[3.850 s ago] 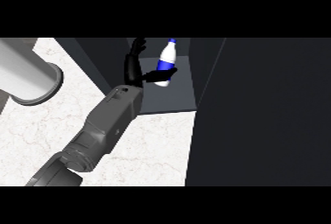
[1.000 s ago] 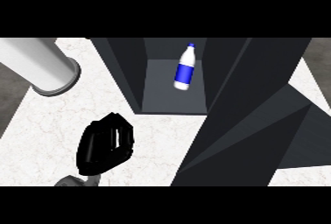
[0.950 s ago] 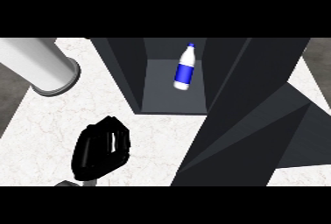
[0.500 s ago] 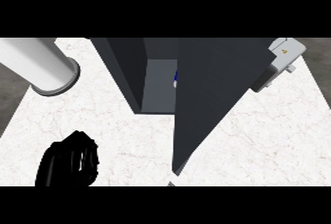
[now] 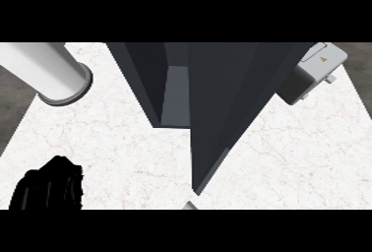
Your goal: Pick up the bottled water, place it into the cabinet and close the cabinet
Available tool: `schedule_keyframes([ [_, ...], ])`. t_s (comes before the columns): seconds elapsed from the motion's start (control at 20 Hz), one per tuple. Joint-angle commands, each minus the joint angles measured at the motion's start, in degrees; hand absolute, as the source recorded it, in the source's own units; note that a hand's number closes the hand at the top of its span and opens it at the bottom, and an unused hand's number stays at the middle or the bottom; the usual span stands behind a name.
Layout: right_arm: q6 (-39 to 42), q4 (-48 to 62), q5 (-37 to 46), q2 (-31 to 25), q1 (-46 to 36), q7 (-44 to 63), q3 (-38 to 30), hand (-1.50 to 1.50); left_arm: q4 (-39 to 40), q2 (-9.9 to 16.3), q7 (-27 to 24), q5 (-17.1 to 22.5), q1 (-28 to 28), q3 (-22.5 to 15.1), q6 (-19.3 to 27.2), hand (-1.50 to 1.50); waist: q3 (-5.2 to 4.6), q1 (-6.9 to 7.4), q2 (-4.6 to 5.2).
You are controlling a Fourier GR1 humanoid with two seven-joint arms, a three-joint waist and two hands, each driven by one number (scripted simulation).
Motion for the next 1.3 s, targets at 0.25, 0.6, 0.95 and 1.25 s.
schedule_keyframes([
  [0.25,-7.95,18.85,-3.18,11.42,-16.21,2.49,-10.72,1.50,1.00,4.24,-2.70,3.97,5.57,5.44,-8.92,1.50,-0.04,1.15,0.46],
  [0.6,-1.00,37.77,-21.93,11.79,-25.12,-7.77,-26.02,1.50,1.38,5.59,-3.17,4.76,7.08,8.64,-12.11,1.50,0.14,0.64,0.83],
  [0.95,10.95,59.17,-27.93,10.76,-29.74,-20.19,-35.65,1.50,-3.90,4.11,-2.85,2.44,11.77,7.87,-10.79,1.50,0.20,0.23,0.59],
  [1.25,16.84,71.57,-29.38,7.61,-35.06,-24.54,-41.89,1.50,-2.05,6.39,-1.93,4.31,10.30,11.53,-14.23,1.50,0.15,0.71,0.94],
])
